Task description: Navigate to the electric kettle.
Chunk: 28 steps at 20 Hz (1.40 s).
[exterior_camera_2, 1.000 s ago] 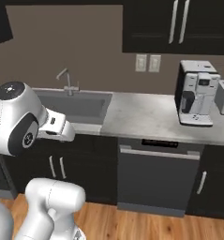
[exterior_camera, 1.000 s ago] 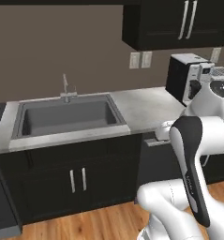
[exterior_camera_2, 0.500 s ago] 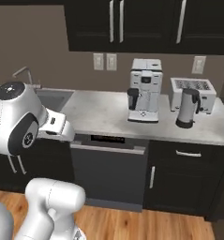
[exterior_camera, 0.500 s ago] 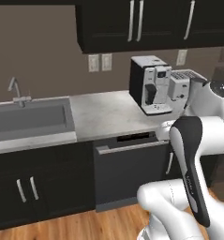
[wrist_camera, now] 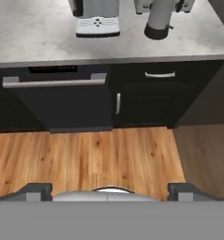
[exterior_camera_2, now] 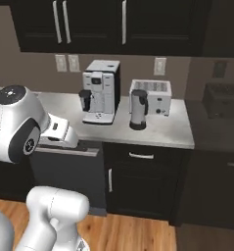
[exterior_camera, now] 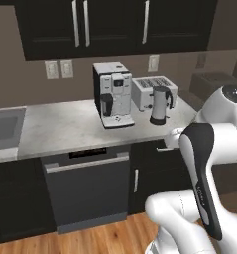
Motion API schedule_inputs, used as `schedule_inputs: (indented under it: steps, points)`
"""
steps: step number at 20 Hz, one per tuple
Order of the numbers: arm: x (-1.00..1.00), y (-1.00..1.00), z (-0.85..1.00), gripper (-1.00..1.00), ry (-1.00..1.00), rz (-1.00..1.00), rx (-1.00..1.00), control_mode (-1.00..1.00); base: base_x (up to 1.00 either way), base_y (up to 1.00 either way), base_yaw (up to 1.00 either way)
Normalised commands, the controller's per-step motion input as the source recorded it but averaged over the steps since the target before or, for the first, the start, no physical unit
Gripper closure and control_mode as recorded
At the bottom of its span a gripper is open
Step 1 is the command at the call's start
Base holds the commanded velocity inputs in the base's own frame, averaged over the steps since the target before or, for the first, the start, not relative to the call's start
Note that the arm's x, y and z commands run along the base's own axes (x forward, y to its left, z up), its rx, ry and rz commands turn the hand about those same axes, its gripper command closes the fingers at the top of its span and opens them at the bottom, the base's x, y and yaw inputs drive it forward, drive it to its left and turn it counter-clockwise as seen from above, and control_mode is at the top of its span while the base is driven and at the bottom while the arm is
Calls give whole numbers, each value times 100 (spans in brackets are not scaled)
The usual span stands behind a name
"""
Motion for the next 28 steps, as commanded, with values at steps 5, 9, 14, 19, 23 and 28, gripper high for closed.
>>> schedule_inputs:
  steps: [5, 9, 14, 19, 23, 28]
  points:
    - [0, 0, 0, -100, 0, 0, 0, 100, 53, -93, 1]
    - [0, 0, 0, -100, 0, 0, 0, 100, 79, -55, 0]
    - [0, 0, 0, -100, 0, 0, 0, 100, 85, -69, 0]
    - [0, 0, 0, -100, 0, 0, 0, 100, 97, -22, 0]
    - [0, 0, 0, -100, 0, 0, 0, 100, 99, 50, -1]
    - [0, 0, 0, -100, 0, 0, 0, 100, 81, 97, -5]
